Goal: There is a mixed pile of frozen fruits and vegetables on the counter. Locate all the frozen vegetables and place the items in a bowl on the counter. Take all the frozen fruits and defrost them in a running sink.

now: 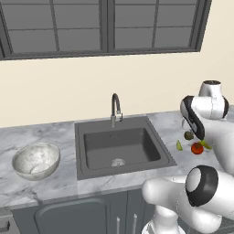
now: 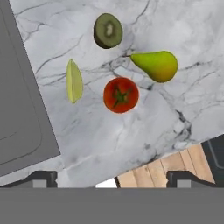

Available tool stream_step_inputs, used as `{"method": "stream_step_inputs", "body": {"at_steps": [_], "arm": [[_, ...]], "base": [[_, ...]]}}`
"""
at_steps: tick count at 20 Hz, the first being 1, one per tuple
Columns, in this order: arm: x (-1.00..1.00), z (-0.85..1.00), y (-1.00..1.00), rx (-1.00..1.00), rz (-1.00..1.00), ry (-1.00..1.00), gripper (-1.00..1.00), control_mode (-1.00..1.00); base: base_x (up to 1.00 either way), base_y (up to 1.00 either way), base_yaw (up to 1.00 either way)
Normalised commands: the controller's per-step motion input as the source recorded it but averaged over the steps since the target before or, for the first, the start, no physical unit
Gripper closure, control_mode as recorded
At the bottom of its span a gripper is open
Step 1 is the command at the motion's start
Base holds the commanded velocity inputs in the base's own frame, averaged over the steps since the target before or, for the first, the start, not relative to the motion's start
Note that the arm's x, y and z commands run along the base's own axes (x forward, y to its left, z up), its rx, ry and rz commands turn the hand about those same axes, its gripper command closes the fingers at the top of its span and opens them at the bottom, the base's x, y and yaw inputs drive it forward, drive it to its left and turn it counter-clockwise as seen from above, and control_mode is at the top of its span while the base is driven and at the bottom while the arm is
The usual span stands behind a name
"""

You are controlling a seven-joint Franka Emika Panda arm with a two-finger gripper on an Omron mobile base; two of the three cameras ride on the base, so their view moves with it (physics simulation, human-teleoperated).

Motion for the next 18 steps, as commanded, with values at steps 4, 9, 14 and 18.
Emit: {"method": "stream_step_inputs", "body": {"at_steps": [4, 9, 14, 18], "arm": [[0.25, -0.38, -0.2, -0.07, -0.19, 0.03, -1.0, -1.0], [0.31, -0.38, -0.15, 0.04, -0.22, 0.0, -1.0, -1.0], [0.29, -0.43, -0.44, 0.04, -0.08, 0.0, -1.0, -1.0], [0.08, -0.38, -0.09, 0.0, -0.01, 0.0, -1.0, -1.0]], "base": [[0.0, 0.0, 0.0], [0.0, 0.0, 0.0], [0.0, 0.0, 0.0], [0.0, 0.0, 0.0]]}}
